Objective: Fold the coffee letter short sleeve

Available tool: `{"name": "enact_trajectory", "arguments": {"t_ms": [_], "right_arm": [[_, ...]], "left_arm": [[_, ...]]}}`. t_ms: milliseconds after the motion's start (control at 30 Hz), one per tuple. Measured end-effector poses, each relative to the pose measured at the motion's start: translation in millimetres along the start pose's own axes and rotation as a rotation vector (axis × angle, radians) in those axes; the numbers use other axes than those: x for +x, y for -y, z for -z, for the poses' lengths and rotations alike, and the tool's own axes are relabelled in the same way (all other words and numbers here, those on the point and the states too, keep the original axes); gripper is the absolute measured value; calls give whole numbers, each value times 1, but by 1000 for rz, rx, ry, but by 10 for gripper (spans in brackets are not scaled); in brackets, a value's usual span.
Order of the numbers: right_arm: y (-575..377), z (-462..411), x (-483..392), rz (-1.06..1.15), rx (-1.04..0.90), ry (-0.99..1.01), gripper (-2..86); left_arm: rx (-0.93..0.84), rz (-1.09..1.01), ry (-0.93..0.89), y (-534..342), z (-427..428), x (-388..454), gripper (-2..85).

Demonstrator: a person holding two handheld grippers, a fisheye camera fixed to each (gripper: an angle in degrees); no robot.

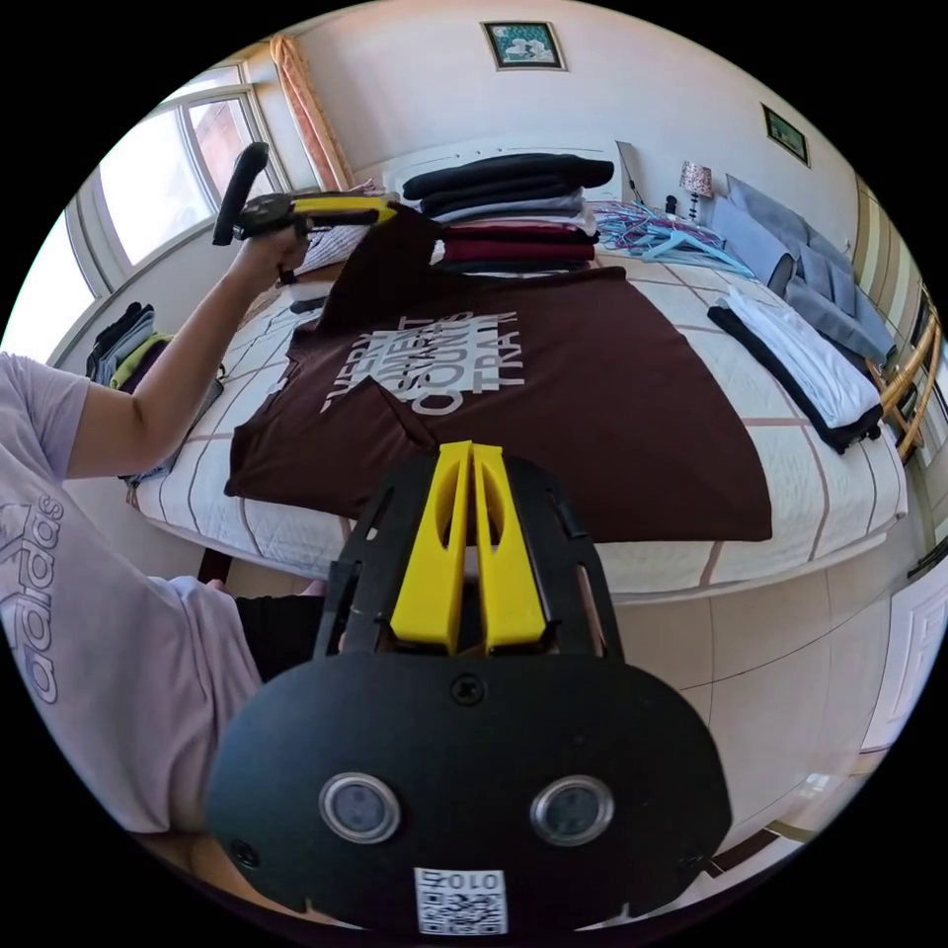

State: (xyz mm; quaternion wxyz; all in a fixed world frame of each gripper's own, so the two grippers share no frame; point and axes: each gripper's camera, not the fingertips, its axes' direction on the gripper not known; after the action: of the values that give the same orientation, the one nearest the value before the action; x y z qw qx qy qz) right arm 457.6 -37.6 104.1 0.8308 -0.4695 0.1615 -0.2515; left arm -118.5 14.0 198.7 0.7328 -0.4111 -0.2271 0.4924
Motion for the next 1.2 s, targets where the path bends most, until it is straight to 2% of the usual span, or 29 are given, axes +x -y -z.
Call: {"name": "enact_trajectory", "arguments": {"t_ms": [67, 133, 233, 367, 500, 633, 800, 1000, 1100, 1200], "right_arm": [[1, -1, -3, 6, -2, 7, 26], [2, 0, -8, 17, -3, 14, 26], [-4, 5, -16, 42, 10, -9, 25], [-14, 3, -13, 21, 13, 5, 25], [-16, 2, -17, 17, 59, 74, 25], [-18, -2, -32, 51, 39, 55, 24], [-20, 0, -45, 80, 24, 34, 24], [-21, -4, -52, 94, -9, 5, 24], [-20, -8, -57, 114, -24, -11, 24], [-18, -12, -62, 134, -37, -18, 25]], "left_arm": [[-205, -102, -47, 5, -33, 59, 65], [-240, -80, -78, -16, -44, 77, 75], [-251, 82, -151, -62, -33, 65, 85], [-335, 213, -19, -124, -11, 30, 94], [-431, 283, -6, -173, -10, -2, 97], [-402, 377, -91, -208, -6, -30, 94], [-409, 355, -92, -218, -5, -46, 72], [-225, 464, -254, -235, 8, -89, 19], [-189, 637, -294, -259, 13, -129, 9], [-113, 839, -492, -300, -4, -173, 7]]}}
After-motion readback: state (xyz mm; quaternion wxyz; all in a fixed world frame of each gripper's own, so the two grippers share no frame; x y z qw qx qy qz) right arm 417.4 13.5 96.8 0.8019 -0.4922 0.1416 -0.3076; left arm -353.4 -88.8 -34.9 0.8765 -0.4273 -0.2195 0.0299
